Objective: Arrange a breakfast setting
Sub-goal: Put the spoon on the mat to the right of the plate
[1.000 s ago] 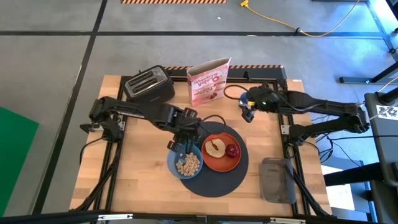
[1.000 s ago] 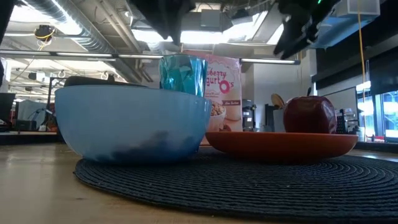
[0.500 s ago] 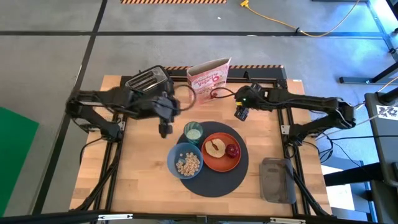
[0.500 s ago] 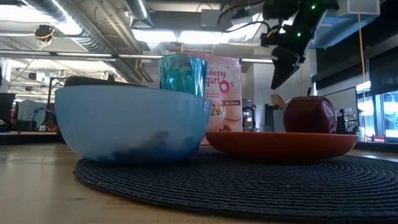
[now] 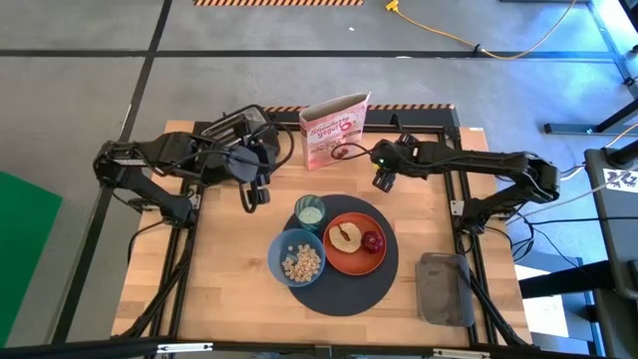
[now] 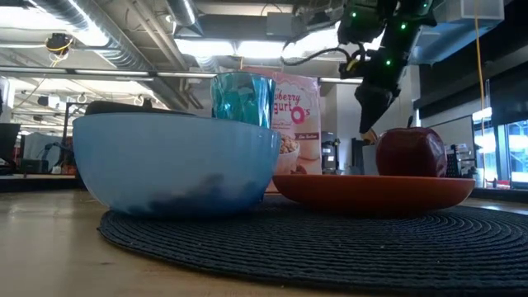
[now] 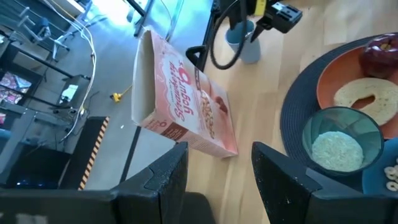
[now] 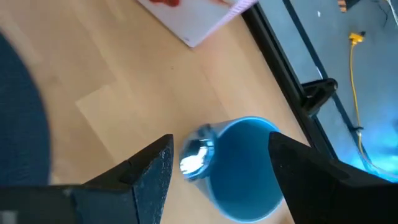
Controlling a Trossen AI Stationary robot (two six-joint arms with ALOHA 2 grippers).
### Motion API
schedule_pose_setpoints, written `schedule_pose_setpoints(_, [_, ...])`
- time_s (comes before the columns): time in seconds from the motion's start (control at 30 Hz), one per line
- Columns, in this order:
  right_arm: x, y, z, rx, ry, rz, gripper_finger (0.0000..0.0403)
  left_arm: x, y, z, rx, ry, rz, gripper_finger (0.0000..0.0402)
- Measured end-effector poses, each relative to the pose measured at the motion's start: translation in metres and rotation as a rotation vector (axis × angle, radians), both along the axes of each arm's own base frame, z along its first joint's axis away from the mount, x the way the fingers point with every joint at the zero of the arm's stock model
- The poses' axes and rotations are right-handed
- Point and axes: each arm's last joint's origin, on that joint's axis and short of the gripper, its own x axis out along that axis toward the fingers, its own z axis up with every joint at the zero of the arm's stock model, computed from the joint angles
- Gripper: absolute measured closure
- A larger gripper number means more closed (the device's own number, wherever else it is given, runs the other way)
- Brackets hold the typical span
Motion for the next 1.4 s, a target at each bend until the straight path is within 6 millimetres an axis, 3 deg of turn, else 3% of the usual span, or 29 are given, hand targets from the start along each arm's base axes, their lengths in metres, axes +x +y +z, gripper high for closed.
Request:
schedule_pose_setpoints(0.17, [-0.002, -0.011, -0.004, 0.018, 0.009, -0.040, 0.0158, 0.000, 0.000, 0.000, 0.000, 0.000, 0.000, 0.0229])
schedule_pose_setpoints(0.3, [-0.004, -0.019, -0.006, 0.061, 0.000, -0.056, 0.0186, 0.000, 0.000, 0.000, 0.000, 0.000, 0.000, 0.0229])
schedule_pose_setpoints(0.77, [-0.005, -0.021, -0.005, 0.052, -0.005, -0.062, 0.0389, 0.000, 0.000, 0.000, 0.001, 0.001, 0.000, 0.0229])
schedule_pose_setpoints(1.03, [-0.010, -0.020, 0.004, -0.013, -0.005, -0.082, 0.0389, 0.001, 0.011, 0.000, 0.006, 0.002, 0.041, 0.0229])
schedule_pose_setpoints(1.4, [-0.027, -0.013, 0.060, -0.056, -0.130, -0.084, 0.0400, 0.004, 0.027, 0.003, -0.005, -0.048, 0.101, 0.0229])
